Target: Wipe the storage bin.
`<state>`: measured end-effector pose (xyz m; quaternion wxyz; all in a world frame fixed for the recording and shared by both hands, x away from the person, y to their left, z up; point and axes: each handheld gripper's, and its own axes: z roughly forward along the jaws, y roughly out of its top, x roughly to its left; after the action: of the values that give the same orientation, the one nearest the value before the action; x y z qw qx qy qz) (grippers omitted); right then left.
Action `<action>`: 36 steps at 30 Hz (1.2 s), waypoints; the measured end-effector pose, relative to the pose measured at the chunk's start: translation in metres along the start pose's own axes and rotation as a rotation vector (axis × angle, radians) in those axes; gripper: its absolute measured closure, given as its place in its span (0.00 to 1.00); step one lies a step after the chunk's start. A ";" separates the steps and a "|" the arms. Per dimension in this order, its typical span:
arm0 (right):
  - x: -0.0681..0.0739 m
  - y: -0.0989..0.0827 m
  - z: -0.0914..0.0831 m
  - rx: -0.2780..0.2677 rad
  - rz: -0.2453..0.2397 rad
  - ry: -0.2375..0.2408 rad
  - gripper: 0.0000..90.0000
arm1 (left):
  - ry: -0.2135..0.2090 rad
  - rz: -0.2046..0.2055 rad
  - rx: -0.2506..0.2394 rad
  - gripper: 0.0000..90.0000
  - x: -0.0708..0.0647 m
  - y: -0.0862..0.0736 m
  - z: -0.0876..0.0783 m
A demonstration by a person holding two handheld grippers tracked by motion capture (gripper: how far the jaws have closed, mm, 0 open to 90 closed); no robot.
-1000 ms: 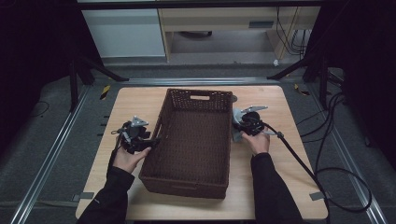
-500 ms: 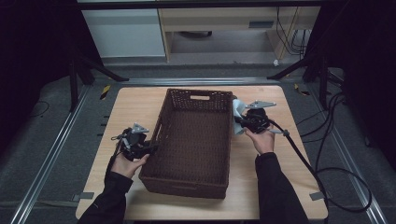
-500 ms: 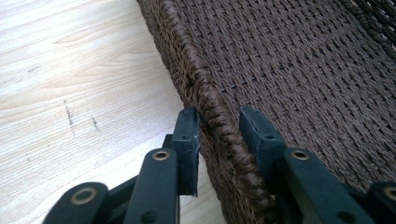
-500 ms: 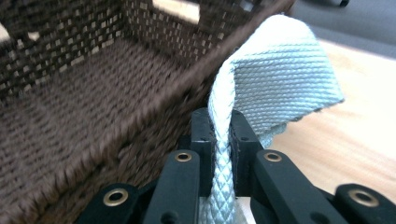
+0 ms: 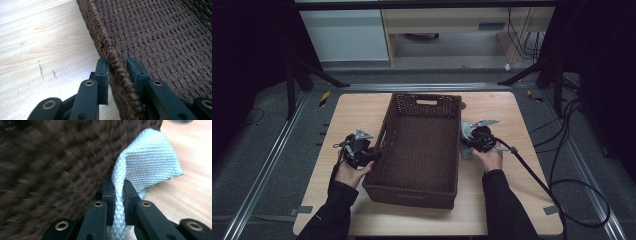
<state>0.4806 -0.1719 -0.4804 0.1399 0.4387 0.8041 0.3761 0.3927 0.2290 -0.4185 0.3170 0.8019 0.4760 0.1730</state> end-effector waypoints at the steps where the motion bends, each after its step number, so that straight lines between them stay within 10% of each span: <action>1: 0.000 0.003 -0.005 -0.023 0.006 0.005 0.93 | 0.000 -0.001 -0.004 0.79 0.001 0.001 0.001; 10: 0.006 0.033 -0.044 -0.164 -0.039 -0.003 0.93 | -0.001 -0.004 -0.009 0.79 0.002 0.005 0.005; 27: 0.012 -0.010 -0.008 0.015 -0.009 0.016 0.93 | -0.014 0.018 -0.039 0.61 -0.003 -0.003 -0.015; 36: 0.015 0.005 -0.051 -0.141 -0.013 0.027 0.93 | -0.035 0.008 -0.010 0.75 -0.004 -0.010 -0.010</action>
<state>0.4467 -0.1831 -0.4403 0.1621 0.4173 0.7804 0.4366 0.3786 0.2319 -0.4180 0.3285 0.8052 0.4661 0.1626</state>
